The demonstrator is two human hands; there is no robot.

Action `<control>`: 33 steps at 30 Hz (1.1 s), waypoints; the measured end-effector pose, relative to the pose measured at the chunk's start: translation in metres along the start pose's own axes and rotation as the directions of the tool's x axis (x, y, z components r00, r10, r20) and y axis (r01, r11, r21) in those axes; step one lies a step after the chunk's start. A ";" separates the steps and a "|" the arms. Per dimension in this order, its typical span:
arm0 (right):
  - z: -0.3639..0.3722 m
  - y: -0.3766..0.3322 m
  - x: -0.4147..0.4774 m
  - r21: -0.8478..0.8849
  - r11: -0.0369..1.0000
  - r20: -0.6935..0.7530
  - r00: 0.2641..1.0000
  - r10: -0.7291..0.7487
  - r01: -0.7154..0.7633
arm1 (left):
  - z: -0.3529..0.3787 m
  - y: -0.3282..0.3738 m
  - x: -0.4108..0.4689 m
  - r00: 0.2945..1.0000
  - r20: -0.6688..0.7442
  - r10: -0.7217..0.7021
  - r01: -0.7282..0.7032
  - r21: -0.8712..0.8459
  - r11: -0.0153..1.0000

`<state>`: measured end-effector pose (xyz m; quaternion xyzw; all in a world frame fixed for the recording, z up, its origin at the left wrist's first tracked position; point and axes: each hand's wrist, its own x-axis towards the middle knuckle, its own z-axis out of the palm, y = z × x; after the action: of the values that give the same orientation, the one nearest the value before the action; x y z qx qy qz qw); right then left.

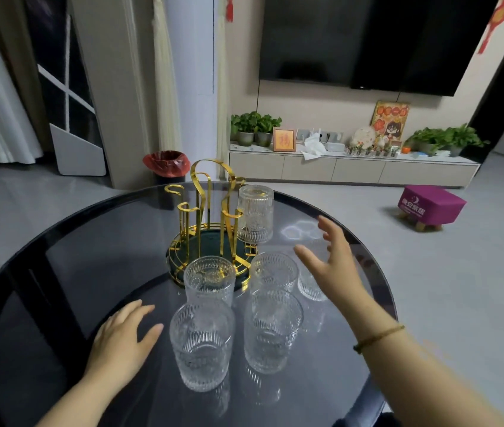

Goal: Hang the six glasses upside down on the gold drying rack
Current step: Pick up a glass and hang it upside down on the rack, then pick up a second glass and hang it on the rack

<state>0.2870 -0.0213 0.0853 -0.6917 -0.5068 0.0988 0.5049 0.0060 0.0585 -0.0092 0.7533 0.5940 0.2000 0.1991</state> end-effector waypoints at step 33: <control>0.051 0.045 -0.118 0.127 0.955 0.031 0.963 0.267 -0.269 | -0.012 0.016 -0.009 0.996 -0.026 0.087 -0.088 -0.048 0.995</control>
<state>0.2257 -0.0844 -0.0186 -0.7189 -0.4043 0.2039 0.5275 0.0104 0.0467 0.0084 0.7711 0.5577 0.2321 0.2014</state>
